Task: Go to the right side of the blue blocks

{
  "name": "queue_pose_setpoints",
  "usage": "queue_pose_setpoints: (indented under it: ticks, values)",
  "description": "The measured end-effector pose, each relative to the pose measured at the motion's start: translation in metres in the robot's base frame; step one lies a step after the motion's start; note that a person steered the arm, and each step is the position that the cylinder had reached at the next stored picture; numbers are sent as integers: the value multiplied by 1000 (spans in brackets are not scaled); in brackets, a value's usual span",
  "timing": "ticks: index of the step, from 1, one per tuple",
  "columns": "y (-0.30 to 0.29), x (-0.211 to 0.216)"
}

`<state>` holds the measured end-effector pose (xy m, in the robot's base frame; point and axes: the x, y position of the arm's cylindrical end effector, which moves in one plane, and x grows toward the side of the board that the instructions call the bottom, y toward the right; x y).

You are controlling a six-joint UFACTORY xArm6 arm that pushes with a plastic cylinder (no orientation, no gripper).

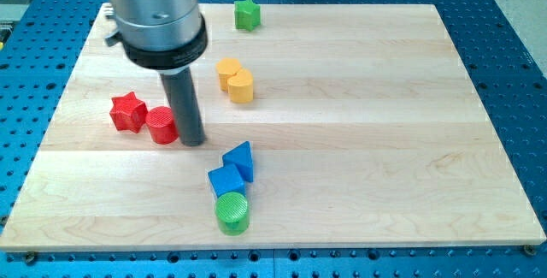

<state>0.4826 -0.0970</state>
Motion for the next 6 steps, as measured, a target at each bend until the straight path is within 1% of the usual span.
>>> queue_pose_setpoints:
  ticks: [1, 3, 4, 5, 6]
  values:
    - [-24, -6]
    - [-23, -6]
    - [21, -24]
    - [102, -15]
    - [135, 25]
